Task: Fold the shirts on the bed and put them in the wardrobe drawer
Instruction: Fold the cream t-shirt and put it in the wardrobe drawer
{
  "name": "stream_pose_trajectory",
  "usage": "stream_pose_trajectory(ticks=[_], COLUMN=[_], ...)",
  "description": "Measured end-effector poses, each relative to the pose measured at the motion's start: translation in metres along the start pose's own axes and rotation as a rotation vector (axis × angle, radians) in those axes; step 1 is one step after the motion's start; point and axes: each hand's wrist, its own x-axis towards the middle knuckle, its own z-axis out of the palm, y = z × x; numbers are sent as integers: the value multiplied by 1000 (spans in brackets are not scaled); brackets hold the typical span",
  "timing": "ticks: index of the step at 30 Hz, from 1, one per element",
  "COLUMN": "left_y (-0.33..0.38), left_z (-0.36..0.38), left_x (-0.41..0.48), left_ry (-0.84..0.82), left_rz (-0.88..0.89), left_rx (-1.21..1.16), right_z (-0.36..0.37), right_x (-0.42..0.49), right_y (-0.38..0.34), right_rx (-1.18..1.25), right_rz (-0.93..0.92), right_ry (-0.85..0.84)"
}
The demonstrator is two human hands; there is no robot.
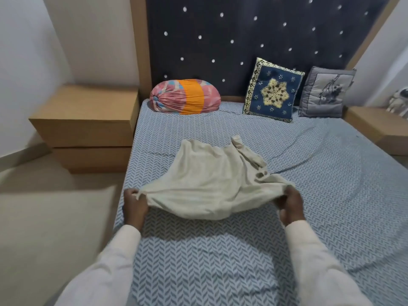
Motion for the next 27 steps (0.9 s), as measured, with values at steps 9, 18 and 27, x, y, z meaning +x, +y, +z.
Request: stream_pose_trajectory(ticks=[9, 18, 27], left_y=[-25, -44, -22], left_z=[-20, -36, -71], left_x=[-29, -31, -28], left_ry=[-287, -382, -186], left_rz=[-170, -147, -74], left_rx=[-345, -175, -416], right_z=[-55, -5, 45], right_x=[-32, -67, -36], right_y=[-34, 84, 79], right_rx=[-39, -1127, -1681], right_rz=[-201, -327, -348], right_ry=[671, -107, -62])
